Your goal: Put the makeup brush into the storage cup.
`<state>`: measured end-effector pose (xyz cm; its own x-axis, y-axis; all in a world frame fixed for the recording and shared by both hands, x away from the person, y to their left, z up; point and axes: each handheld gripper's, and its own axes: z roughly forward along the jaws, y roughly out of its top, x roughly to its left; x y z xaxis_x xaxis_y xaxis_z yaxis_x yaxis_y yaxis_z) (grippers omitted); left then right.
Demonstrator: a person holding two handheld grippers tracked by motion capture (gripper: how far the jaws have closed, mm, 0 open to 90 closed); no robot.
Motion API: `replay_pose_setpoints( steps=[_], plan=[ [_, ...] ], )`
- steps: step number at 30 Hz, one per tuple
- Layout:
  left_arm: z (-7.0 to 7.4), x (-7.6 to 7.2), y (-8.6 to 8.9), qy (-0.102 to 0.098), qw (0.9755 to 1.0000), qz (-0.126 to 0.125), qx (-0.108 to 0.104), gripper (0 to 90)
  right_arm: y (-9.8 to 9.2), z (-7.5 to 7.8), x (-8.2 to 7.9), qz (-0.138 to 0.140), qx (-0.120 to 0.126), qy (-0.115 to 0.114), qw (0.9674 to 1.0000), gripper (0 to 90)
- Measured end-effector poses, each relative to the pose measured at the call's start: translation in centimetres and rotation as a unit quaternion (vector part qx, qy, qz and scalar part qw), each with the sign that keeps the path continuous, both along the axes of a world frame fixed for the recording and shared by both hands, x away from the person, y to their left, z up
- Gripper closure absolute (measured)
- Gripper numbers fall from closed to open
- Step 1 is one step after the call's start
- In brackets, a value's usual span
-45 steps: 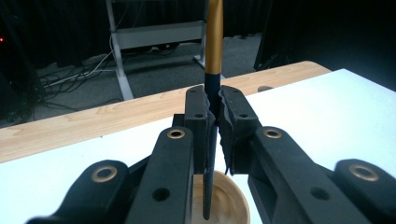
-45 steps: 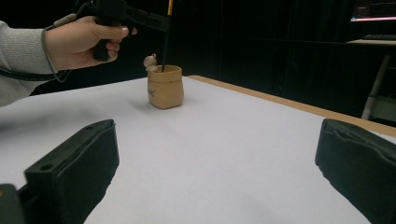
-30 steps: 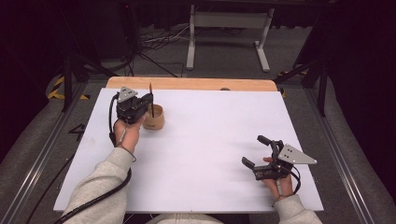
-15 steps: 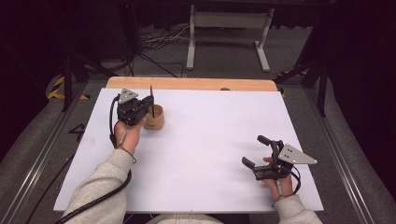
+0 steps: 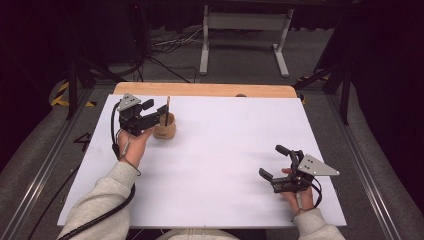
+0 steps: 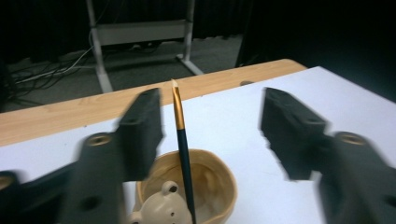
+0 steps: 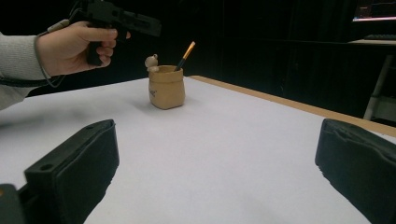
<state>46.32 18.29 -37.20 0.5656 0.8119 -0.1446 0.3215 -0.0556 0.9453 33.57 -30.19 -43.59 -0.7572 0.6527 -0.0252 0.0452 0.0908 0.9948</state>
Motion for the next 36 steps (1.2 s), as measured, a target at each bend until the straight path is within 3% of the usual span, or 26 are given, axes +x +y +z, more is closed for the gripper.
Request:
replay_pose_setpoints(
  steps=[5,12,16,21,36],
  plan=[
    [0.7,-1.1,0.5,-0.014,0.9994,-0.028,-0.014,18.5,0.0,0.1,0.0,-0.002,-0.001,-0.002,1.0000,0.0],
    [1.5,-2.7,1.2,-0.032,0.9976,-0.057,-0.025,10.2,-0.5,0.5,0.1,-0.008,-0.001,-0.005,1.0000,0.0],
    [1.9,-3.6,1.5,-0.041,0.9956,-0.082,-0.020,4.1,-0.7,0.6,0.1,-0.010,-0.002,-0.006,0.9999,0.0],
    [2.3,-5.0,2.1,-0.054,0.9931,-0.102,-0.020,2.3,-0.8,0.7,0.1,-0.011,-0.005,-0.005,0.9999,0.0],
    [1.7,-7.5,3.9,-0.065,0.9897,-0.126,-0.017,0.4,-0.8,0.8,0.2,-0.009,-0.005,0.004,0.9999,0.0]
  ],
)
